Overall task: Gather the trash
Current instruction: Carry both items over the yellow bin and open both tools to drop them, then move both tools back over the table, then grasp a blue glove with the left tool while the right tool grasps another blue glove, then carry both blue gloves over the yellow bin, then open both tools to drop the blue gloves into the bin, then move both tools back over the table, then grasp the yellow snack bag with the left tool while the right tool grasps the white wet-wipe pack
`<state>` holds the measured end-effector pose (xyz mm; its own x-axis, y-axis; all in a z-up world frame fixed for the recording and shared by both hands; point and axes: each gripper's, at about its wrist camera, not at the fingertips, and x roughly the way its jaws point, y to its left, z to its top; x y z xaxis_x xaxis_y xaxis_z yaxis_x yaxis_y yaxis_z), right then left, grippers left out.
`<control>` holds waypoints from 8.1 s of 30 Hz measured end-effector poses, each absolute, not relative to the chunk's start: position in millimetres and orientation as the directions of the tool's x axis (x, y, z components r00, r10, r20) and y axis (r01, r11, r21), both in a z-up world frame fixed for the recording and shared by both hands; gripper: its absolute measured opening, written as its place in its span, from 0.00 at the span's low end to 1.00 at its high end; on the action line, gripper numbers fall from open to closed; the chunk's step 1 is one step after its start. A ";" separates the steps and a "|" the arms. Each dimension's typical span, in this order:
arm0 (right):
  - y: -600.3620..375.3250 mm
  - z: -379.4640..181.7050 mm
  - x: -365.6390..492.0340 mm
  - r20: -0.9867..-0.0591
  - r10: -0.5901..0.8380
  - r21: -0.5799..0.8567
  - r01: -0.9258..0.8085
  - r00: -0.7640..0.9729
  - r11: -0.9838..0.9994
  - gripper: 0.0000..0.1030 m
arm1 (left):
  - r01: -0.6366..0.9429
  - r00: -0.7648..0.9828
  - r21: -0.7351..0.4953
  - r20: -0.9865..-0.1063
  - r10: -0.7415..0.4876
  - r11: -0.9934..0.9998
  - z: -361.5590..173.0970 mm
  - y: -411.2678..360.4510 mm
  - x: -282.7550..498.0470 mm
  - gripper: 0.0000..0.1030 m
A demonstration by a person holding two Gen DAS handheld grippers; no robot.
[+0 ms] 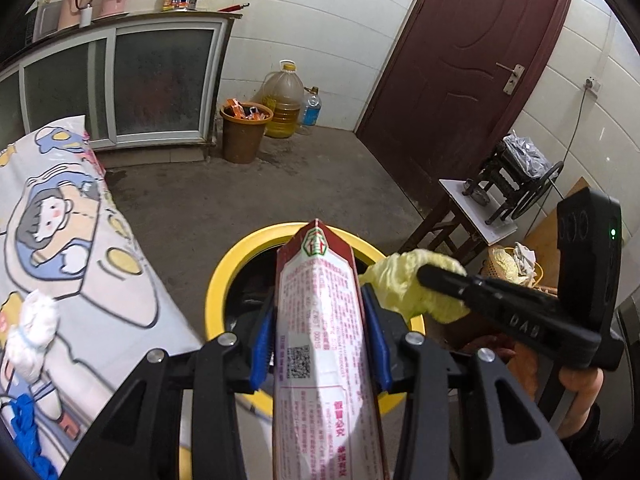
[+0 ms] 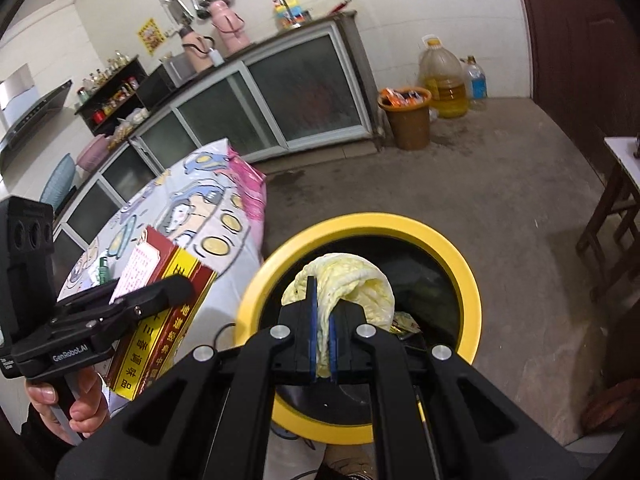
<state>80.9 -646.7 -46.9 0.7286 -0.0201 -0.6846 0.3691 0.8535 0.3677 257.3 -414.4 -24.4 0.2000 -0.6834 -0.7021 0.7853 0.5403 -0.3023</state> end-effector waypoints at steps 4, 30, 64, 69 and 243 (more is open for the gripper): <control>-650.0 -53.4 86.7 -0.701 -0.034 0.350 0.386 0.712 0.854 0.05 | 0.786 0.193 -0.297 -0.716 -0.671 0.542 -31.7 -433.1 260.1 0.40; -653.1 -55.1 100.2 -0.805 0.074 0.395 0.439 0.589 0.807 0.62 | 0.686 0.332 -0.328 -0.654 -0.680 0.650 9.0 -318.1 266.2 0.73; -362.2 -21.7 173.9 -0.720 0.224 0.196 -0.117 0.657 0.974 0.60 | 0.354 0.654 -0.132 -0.673 -0.346 0.926 -20.3 60.1 260.0 0.80; -336.7 -35.4 180.8 -0.739 0.263 0.224 -0.143 0.620 0.964 0.56 | 0.391 0.621 -0.128 -0.694 -0.364 0.911 -32.7 56.9 277.2 0.81; -271.9 -74.5 157.6 -0.747 0.438 0.248 -0.402 0.500 0.882 0.58 | 0.402 0.611 -0.144 -0.693 -0.382 0.904 -33.0 -19.0 284.7 0.78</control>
<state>157.6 -271.9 -74.5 0.4995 0.4379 -0.7475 -0.4016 0.8816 0.2481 284.7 -19.0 -33.0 0.6109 -0.3820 -0.6935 0.4016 0.9044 -0.1444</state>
